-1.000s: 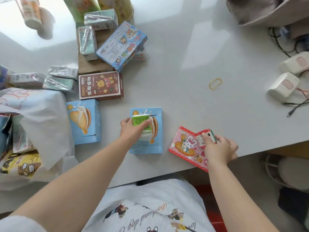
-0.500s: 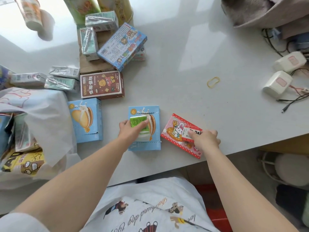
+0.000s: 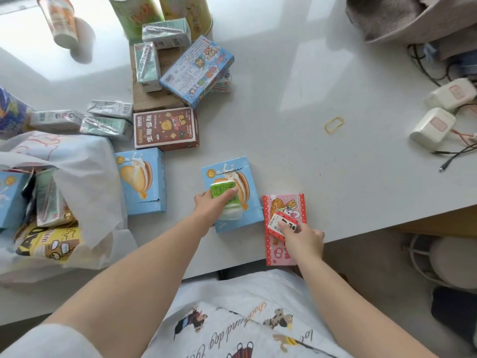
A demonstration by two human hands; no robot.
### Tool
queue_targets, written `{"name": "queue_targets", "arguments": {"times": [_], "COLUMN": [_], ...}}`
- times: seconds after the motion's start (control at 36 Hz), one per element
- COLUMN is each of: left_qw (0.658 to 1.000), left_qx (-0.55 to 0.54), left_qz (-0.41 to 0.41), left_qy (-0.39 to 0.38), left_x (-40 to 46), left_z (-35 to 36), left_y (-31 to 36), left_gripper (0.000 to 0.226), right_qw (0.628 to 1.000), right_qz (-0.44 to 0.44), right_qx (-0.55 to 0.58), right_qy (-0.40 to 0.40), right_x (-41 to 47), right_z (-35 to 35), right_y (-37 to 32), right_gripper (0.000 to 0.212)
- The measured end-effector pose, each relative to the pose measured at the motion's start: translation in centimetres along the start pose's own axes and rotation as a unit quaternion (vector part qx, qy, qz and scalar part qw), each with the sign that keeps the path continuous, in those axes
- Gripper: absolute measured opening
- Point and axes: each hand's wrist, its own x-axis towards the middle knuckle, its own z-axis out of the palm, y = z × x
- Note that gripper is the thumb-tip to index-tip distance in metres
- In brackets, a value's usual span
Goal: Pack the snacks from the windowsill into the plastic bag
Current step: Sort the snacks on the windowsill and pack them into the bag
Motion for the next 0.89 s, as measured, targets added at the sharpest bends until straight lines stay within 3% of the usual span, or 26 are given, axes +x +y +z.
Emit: {"name": "queue_targets", "arguments": {"times": [0.08, 0.17, 0.25, 0.44, 0.53, 0.67, 0.81, 0.89], "left_qw": [1.000, 1.000, 1.000, 0.999, 0.999, 0.995, 0.993, 0.994], "left_qx": [0.011, 0.008, 0.004, -0.015, 0.001, 0.051, 0.080, 0.034], "left_qz": [0.005, 0.018, 0.023, 0.034, 0.037, 0.052, 0.052, 0.080], "left_qy": [0.006, 0.010, 0.013, 0.007, -0.016, -0.064, -0.073, -0.063], "left_x": [0.2, 0.0, 0.2, 3.2, 3.1, 3.3, 3.6, 4.6], "left_z": [0.0, -0.2, -0.1, -1.1, -1.3, -1.6, -2.2, -2.3], "left_y": [-0.3, 0.0, 0.5, 1.3, 2.1, 2.6, 3.3, 4.0], "left_gripper": [0.086, 0.066, 0.051, 0.086, 0.078, 0.038, 0.044, 0.029], "right_qw": [0.993, 0.979, 0.961, 0.930, 0.925, 0.915, 0.923, 0.932], "right_qz": [0.001, -0.006, -0.032, -0.060, -0.081, -0.117, -0.175, -0.196], "right_qx": [0.104, 0.166, 0.221, 0.299, 0.318, 0.358, 0.334, 0.292], "right_qy": [-0.062, -0.114, -0.163, -0.204, -0.192, -0.144, -0.076, -0.085], "right_x": [0.8, 1.9, 1.7, 3.0, 3.3, 4.4, 6.9, 7.9], "right_z": [0.5, 0.2, -1.0, -2.3, -2.6, -3.9, -6.4, -6.5], "right_y": [0.3, 0.2, -1.2, -2.2, -3.0, -5.3, -7.3, -8.1], "right_gripper": [0.044, 0.040, 0.020, 0.018, 0.016, 0.014, 0.014, 0.015]}}
